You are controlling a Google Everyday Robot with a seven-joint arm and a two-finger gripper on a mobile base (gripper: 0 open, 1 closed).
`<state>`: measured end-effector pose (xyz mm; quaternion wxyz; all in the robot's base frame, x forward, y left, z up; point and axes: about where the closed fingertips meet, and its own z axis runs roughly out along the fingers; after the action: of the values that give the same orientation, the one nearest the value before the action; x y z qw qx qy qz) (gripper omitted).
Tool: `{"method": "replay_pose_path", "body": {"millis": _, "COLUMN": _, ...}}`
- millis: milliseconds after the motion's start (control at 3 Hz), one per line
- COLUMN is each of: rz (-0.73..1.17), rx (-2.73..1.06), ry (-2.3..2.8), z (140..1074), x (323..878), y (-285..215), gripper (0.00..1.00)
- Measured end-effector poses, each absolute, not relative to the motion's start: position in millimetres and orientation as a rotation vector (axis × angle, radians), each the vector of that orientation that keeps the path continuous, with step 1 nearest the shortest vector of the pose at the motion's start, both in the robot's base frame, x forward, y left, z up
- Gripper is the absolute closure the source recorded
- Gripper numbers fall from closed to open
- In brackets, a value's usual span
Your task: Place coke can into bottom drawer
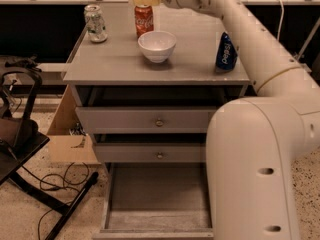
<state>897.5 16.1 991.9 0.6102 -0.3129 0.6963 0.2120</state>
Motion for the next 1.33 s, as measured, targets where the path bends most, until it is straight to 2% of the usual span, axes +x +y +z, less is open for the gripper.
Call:
{"method": "replay_pose_path", "body": {"millis": 333, "rz": 0.579, "rx": -0.693, "ry": 1.639, "z": 977.0, "x": 904.6, "y": 46.0, "gripper": 0.00}}
{"method": "replay_pose_path", "body": {"millis": 667, "rz": 0.552, "rx": -0.692, "ry": 1.678, "z": 959.7, "x": 916.6, "y": 51.7, "gripper": 0.00}}
{"method": "replay_pose_path", "body": {"millis": 1000, "rz": 0.483, "rx": -0.701, "ry": 1.717, "z": 933.5, "x": 936.6, "y": 34.5, "gripper": 0.00}}
{"method": "replay_pose_path", "body": {"millis": 1333, "rz": 0.490, "rx": -0.714, "ry": 1.730, "z": 922.1, "x": 942.5, "y": 46.4, "gripper": 0.00}}
